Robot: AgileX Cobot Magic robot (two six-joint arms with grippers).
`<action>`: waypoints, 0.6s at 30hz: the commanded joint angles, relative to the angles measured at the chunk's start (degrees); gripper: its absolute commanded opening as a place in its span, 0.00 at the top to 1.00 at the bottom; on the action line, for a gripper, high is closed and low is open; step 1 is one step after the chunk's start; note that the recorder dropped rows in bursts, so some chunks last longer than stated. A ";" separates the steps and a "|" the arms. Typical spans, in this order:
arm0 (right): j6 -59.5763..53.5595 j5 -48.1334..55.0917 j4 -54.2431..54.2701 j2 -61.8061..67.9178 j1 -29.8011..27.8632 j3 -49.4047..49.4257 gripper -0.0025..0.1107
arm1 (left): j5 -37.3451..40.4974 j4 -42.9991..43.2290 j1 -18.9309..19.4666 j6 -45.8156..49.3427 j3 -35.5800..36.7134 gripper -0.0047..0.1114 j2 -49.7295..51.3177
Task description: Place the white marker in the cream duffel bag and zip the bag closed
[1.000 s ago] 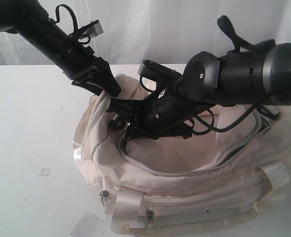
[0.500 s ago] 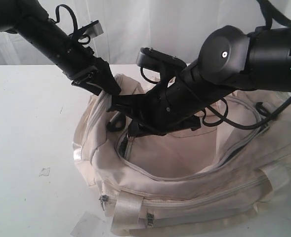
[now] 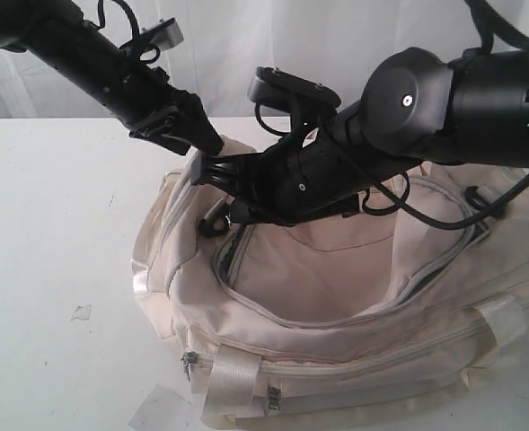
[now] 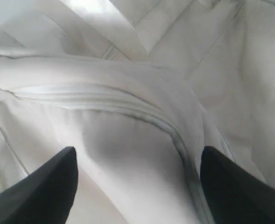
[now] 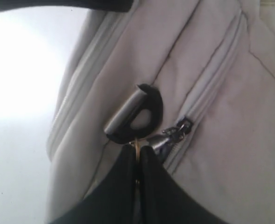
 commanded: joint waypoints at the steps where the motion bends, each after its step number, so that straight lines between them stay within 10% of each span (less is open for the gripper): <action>1: -1.34 0.05 -0.15 -0.53 -0.08 -0.07 0.98 | -3.12 -1.17 -0.17 3.59 -0.54 0.30 -1.83; 9: -3.14 0.32 -0.66 -0.53 -0.08 -0.07 0.98 | -1.46 7.65 -0.17 20.80 -6.94 0.34 -4.04; 13: -3.14 0.81 -1.25 -0.53 -0.08 -0.07 0.98 | -1.96 23.03 0.55 12.26 -10.48 0.95 -4.70; 18: -3.36 2.43 -3.84 -0.53 -0.08 -0.07 0.98 | -1.28 17.11 -0.12 -3.40 -10.53 0.96 -4.58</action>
